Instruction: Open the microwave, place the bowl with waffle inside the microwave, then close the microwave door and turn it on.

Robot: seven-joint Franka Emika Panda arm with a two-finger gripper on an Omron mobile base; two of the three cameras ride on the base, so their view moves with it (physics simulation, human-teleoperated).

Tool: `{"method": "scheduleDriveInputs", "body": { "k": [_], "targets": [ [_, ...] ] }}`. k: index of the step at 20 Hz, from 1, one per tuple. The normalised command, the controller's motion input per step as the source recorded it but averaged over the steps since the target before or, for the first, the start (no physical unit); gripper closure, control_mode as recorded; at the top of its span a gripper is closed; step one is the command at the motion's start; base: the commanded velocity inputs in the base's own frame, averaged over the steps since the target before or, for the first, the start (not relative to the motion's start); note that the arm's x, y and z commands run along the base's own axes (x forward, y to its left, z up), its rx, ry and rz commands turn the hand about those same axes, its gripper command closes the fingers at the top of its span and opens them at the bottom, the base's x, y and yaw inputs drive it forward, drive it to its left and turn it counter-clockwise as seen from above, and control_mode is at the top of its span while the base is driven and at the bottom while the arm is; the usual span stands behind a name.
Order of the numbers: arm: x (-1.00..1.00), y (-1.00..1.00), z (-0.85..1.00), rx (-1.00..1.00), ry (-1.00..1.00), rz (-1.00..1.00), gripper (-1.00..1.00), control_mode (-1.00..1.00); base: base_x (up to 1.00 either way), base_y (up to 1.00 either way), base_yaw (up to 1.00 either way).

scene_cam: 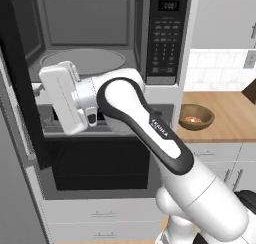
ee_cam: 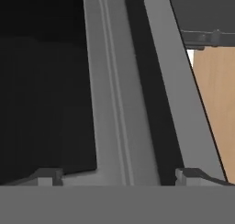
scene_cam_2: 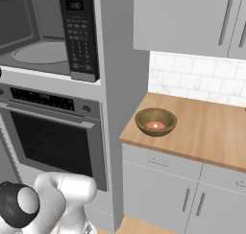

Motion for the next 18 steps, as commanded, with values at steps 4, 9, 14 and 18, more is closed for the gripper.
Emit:
{"method": "scheduleDriveInputs", "body": {
  "k": [4, 9, 14, 18],
  "targets": [
    [0.0, 0.46, 0.0, 0.0, -0.04, 0.01, -1.0, -1.0, 0.0, 0.0, 0.0],
    [0.0, -0.35, 0.0, 0.0, -0.02, 0.0, -1.0, -1.0, 0.0, 0.0, 0.0],
    [-0.01, -1.0, 0.0, 0.0, 0.0, -0.04, -1.0, -1.0, 0.0, 0.0, 0.0],
    [-0.01, -1.0, 0.0, -0.06, 0.0, -0.16, -1.0, -1.0, 0.0, 0.0, 0.0]
  ]
}}
